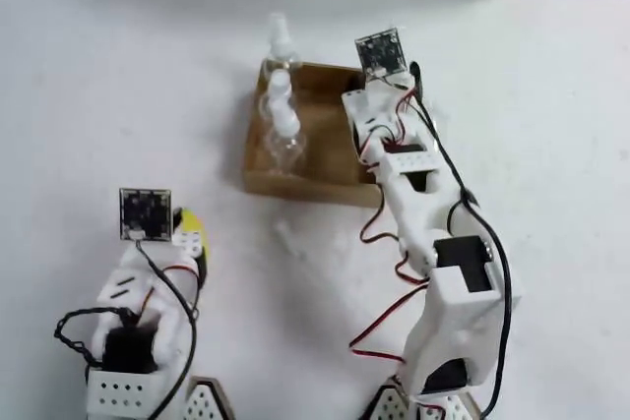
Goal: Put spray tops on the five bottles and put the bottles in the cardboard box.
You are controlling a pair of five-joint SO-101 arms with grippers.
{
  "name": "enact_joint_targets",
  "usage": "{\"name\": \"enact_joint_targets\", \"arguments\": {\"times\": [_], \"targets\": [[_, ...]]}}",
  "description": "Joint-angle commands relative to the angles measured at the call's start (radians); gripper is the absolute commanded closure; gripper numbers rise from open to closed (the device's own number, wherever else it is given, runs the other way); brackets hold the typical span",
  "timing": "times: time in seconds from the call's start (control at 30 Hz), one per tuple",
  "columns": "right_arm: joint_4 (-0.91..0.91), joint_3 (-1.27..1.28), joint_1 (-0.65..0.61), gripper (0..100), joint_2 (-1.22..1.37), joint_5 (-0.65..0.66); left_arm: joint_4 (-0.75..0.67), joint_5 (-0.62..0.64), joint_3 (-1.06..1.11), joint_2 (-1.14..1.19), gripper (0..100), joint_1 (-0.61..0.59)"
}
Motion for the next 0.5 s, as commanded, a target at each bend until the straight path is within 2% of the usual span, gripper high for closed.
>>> {"name": "enact_joint_targets", "arguments": {"times": [0.0,0.47], "targets": [[0.001,-0.018,-0.001,69.5,-0.013,0.018,-0.044,-0.009,-0.002,-0.010,97,-0.007],[0.004,0.114,-0.039,69.4,-0.185,0.014,-0.044,-0.009,-0.002,-0.010,97,-0.007]]}}
